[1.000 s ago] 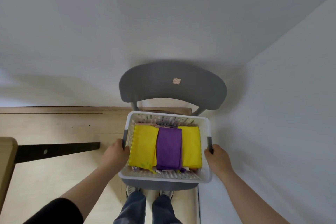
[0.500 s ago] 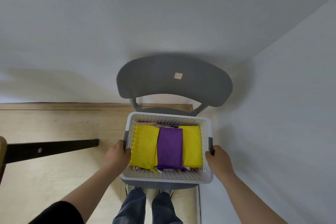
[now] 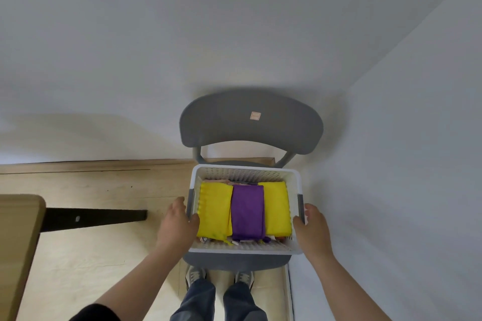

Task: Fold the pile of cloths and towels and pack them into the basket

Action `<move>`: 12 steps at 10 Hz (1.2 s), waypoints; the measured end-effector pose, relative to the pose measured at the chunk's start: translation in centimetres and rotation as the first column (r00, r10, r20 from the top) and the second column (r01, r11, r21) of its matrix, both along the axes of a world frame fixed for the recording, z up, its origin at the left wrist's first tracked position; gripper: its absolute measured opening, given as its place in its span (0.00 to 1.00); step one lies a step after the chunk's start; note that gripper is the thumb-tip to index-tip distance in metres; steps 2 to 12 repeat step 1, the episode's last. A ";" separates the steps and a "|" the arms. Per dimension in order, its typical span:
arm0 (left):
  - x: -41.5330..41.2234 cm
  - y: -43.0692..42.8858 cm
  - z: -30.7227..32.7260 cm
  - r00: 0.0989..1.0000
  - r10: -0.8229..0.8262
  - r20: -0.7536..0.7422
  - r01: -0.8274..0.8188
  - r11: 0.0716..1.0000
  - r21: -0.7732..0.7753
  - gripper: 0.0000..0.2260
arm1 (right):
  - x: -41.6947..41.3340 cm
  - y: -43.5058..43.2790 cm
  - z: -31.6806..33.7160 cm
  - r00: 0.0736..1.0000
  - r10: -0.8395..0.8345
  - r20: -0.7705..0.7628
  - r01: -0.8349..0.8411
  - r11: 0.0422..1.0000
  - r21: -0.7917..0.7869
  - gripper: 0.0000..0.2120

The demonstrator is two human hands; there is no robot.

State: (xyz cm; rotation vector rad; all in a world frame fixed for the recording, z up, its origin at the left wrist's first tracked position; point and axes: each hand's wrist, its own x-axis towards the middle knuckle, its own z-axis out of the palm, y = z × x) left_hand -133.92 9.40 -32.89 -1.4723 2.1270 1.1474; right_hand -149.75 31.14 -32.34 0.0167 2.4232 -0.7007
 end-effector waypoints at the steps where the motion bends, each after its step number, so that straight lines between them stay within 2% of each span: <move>1: 1.4 0.2 2.3 0.999 -0.013 -0.047 0.013 1.000 0.001 0.25 | 2.3 0.4 2.0 1.000 -0.025 -0.011 0.025 0.999 -0.040 0.20; 12: 1.4 0.2 2.3 0.999 -0.013 -0.047 0.013 1.000 0.001 0.25 | 2.3 0.4 2.0 1.000 -0.025 -0.011 0.025 0.999 -0.040 0.20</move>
